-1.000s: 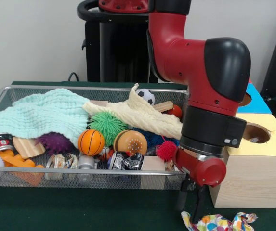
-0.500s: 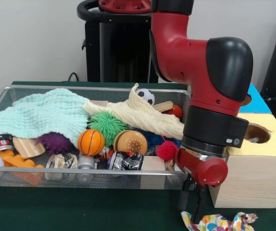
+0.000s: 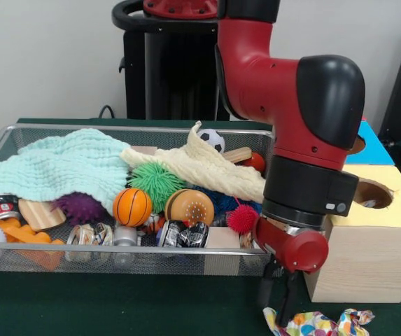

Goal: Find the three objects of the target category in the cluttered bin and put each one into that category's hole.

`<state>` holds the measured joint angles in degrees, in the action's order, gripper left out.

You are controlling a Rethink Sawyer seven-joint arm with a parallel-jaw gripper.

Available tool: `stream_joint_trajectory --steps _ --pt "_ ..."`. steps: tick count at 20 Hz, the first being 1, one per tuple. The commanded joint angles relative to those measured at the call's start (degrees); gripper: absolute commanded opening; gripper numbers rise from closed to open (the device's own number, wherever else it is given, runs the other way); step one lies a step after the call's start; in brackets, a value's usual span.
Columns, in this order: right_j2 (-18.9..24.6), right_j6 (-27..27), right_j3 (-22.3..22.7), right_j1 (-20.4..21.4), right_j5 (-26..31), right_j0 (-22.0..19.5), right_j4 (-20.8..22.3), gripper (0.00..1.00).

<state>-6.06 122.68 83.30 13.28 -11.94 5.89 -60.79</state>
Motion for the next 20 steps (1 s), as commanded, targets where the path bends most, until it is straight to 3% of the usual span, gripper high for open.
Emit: stream_joint_trajectory --steps 1,11,20 --pt "6.01 10.3 -1.02 -2.07 8.77 -3.32 -1.95 1.0" --pt "7.24 10.63 -2.58 -3.04 11.93 -4.54 -0.83 1.0" --pt "3.89 12.6 -3.07 -3.18 17.54 -2.81 -2.16 1.0"
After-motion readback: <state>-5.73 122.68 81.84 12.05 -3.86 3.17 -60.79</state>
